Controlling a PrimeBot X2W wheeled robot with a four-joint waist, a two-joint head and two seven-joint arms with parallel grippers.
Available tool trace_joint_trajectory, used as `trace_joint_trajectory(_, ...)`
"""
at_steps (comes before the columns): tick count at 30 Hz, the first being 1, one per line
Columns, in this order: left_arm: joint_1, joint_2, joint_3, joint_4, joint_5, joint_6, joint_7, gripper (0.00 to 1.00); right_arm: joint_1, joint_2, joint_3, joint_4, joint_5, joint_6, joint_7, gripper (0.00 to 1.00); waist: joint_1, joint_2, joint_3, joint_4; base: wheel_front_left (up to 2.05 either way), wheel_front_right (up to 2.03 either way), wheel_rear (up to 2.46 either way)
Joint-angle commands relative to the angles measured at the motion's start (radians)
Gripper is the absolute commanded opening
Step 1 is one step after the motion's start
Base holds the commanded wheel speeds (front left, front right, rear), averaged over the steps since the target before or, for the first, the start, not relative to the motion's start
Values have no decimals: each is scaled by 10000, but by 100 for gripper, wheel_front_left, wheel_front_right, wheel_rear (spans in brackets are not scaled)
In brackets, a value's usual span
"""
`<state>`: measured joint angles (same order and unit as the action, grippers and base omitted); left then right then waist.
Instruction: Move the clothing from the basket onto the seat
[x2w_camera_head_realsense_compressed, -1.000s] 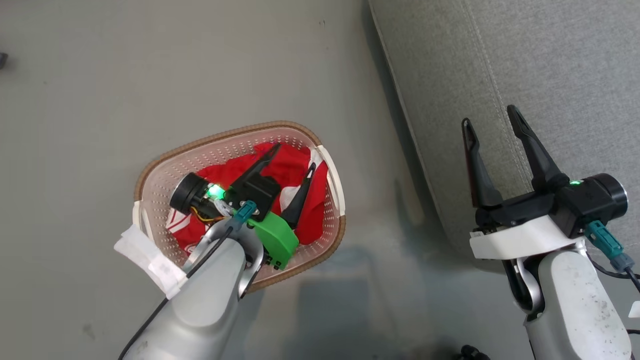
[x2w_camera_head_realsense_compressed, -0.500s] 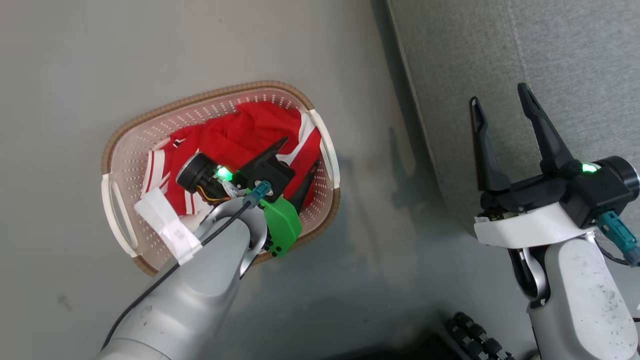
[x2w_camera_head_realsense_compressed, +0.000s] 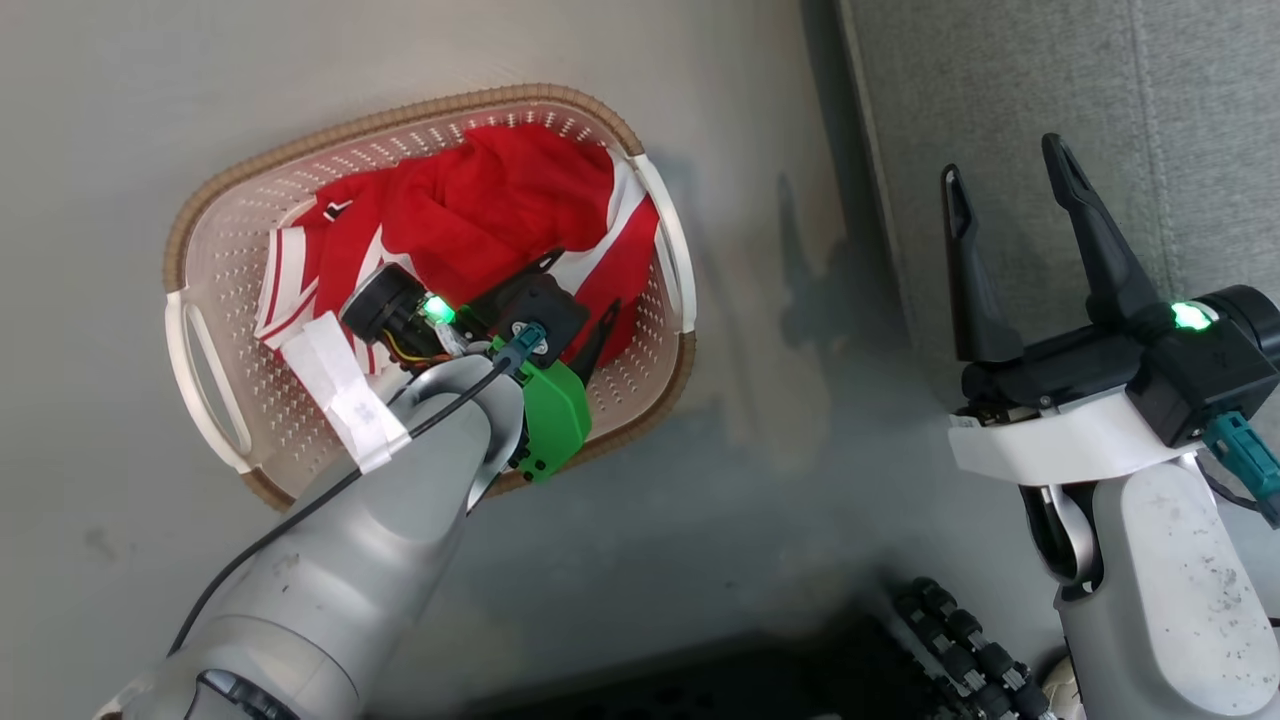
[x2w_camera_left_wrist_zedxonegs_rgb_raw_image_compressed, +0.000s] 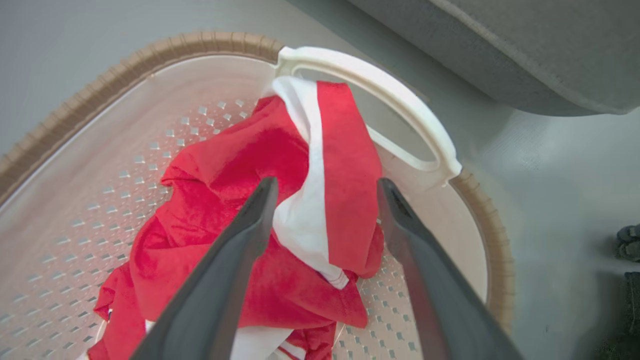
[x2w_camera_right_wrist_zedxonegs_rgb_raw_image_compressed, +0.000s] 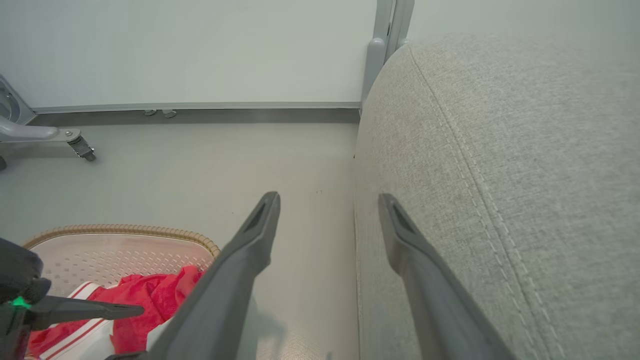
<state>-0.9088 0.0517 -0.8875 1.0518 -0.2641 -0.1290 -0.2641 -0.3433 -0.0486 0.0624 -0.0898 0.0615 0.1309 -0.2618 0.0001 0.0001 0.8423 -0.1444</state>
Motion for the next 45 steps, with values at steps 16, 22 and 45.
trace_joint_trajectory(16,-1275,22,-2011,687,-1571,-21,-5,100,-173,-32,161,-253,-133,-3,-49,100,-1,-1,743,101,0,0,0)
trace_joint_trajectory(22,-1550,14,-2458,1332,-2100,-20,100,100,-143,-31,162,-301,-197,-3,-49,100,-1,-1,782,178,0,0,0)
trace_joint_trajectory(45,-1678,805,-3116,2367,-2231,435,1878,100,4,-32,34,-554,-378,-3,-49,100,-1,-1,1129,607,0,0,0)
